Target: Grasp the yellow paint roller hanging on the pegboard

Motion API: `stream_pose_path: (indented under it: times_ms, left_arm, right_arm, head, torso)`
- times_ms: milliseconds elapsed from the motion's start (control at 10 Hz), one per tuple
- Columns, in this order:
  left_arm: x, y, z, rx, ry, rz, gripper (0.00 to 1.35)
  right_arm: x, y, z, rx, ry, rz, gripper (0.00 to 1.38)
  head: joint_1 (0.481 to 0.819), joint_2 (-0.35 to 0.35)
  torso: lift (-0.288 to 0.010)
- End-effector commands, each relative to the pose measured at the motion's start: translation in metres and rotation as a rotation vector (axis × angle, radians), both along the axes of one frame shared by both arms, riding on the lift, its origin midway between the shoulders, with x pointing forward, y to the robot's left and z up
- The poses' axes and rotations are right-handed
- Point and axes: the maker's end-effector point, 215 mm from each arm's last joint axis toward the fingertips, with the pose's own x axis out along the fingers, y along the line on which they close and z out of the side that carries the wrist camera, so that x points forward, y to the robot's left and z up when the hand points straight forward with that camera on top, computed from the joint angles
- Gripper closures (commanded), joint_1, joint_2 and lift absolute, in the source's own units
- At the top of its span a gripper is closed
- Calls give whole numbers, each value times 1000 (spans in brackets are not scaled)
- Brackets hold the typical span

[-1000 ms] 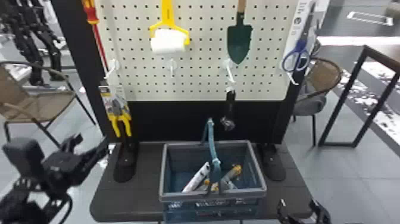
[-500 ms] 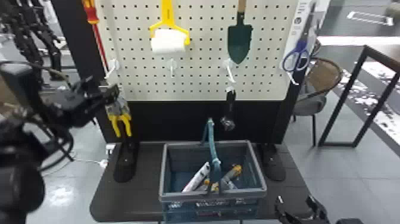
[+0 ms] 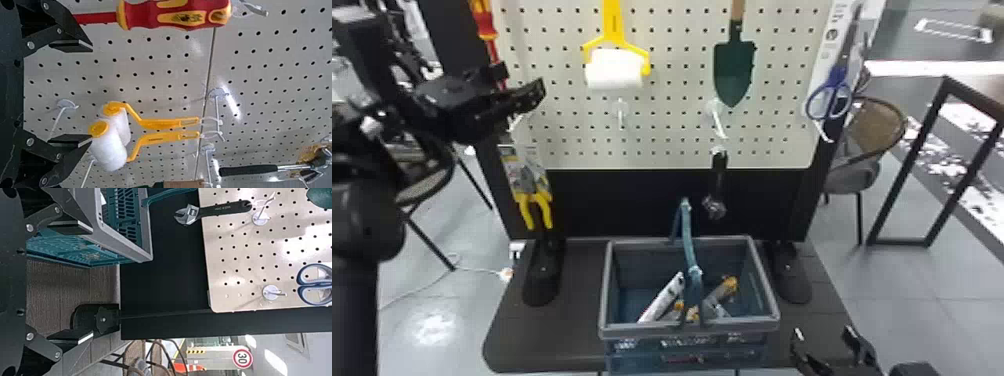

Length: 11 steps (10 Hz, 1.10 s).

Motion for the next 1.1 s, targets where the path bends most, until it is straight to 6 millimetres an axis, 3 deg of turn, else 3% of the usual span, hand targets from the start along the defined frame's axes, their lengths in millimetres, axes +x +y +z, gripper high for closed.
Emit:
stream_pose_path:
  times_ms: [0,500,1000]
  left_arm:
    - [3,-10,15,-3,-9,-35,453]
    - [-4,-90,47,-9,-18,-262,453]
    - [0,-127,52,9,-22,-380,453]
  right_arm:
    - [1,0,0,-1,1,-1,348]
    - [3,-2,0,-1,0,-3,346]
    - [3,-2,0,1,1,-5,346]
  head:
    - [549,0]
    - [549,0]
    - [549,0]
  torso:
    - [-100]
    - [-100]
    - [-100]
